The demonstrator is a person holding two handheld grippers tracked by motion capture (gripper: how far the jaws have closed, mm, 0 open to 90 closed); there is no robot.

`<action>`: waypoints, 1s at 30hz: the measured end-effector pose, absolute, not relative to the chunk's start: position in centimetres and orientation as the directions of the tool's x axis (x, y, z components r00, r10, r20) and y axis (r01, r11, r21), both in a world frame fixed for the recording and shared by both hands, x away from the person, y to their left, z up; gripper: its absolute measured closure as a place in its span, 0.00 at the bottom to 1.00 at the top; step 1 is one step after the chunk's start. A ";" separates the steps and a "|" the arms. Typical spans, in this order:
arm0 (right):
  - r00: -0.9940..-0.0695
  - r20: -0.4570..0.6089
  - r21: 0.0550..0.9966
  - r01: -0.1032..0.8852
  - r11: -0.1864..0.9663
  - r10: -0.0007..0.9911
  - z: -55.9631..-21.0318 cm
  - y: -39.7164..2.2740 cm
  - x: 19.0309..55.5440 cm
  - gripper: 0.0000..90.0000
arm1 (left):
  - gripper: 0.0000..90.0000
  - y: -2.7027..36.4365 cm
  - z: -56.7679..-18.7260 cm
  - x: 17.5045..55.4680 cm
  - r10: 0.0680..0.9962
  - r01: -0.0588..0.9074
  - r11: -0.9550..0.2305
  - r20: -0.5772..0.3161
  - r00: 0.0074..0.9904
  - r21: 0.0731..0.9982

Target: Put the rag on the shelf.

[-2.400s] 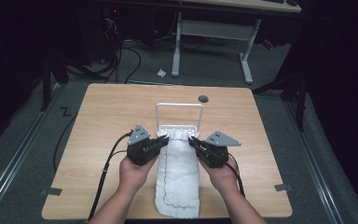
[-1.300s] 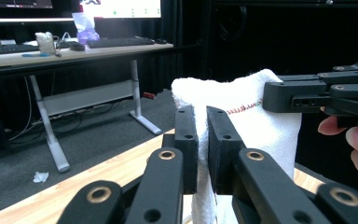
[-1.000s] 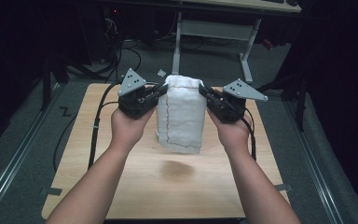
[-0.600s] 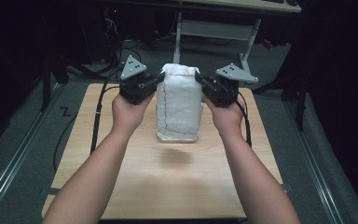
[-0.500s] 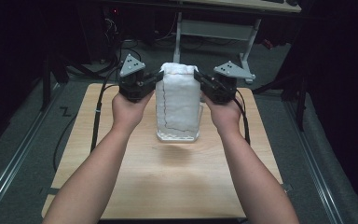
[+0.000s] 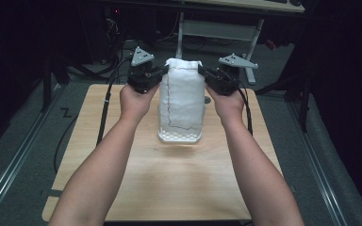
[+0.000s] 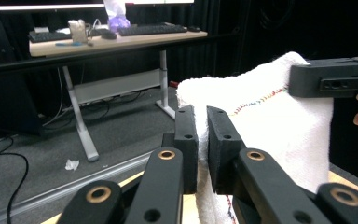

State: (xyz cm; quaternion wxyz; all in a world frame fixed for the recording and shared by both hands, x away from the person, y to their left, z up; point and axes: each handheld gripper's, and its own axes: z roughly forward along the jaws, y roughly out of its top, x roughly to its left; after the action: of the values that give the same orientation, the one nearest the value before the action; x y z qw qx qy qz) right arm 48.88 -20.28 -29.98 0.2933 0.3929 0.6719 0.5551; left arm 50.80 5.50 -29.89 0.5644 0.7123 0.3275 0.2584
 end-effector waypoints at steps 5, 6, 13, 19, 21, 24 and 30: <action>-0.519 0.028 0.971 0.218 0.101 0.854 -30.6 -20.3 50.4 0.95 | 0.93 5.1 -30.5 52.7 0.771 0.197 -0.156 -0.005 0.637 0.968; -0.520 0.045 0.970 0.226 0.086 0.853 -30.9 -20.4 50.9 0.95 | 0.93 5.0 -30.7 52.9 0.773 0.195 -0.166 0.005 0.634 0.967; -0.511 0.028 0.957 0.261 0.124 0.859 -31.8 -20.2 52.7 0.95 | 0.92 4.6 -32.2 54.5 0.787 0.237 -0.191 0.005 0.616 0.952; -0.503 0.008 0.938 0.304 0.169 0.864 -33.3 -20.1 53.9 0.95 | 0.92 4.2 -34.6 55.9 0.795 0.319 -0.202 -0.035 0.606 0.926; -0.504 0.011 0.931 0.319 0.174 0.864 -33.9 -20.1 54.2 0.95 | 0.91 4.2 -35.4 56.1 0.796 0.344 -0.199 -0.053 0.603 0.918; -0.501 0.010 0.920 0.345 0.189 0.865 -34.7 -20.0 54.7 0.95 | 0.91 4.1 -36.6 56.4 0.796 0.376 -0.213 -0.063 0.602 0.902; -0.500 0.023 0.905 0.379 0.194 0.866 -36.0 -20.0 55.2 0.91 | 0.90 4.6 -37.9 56.8 0.791 0.427 -0.204 -0.108 0.602 0.881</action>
State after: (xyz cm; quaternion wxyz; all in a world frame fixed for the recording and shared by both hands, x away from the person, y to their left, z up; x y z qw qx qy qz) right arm 55.22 -20.00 -36.01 0.2596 0.4274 0.7279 0.4692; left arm 56.76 4.59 -37.86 0.4839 0.7528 0.4046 0.1881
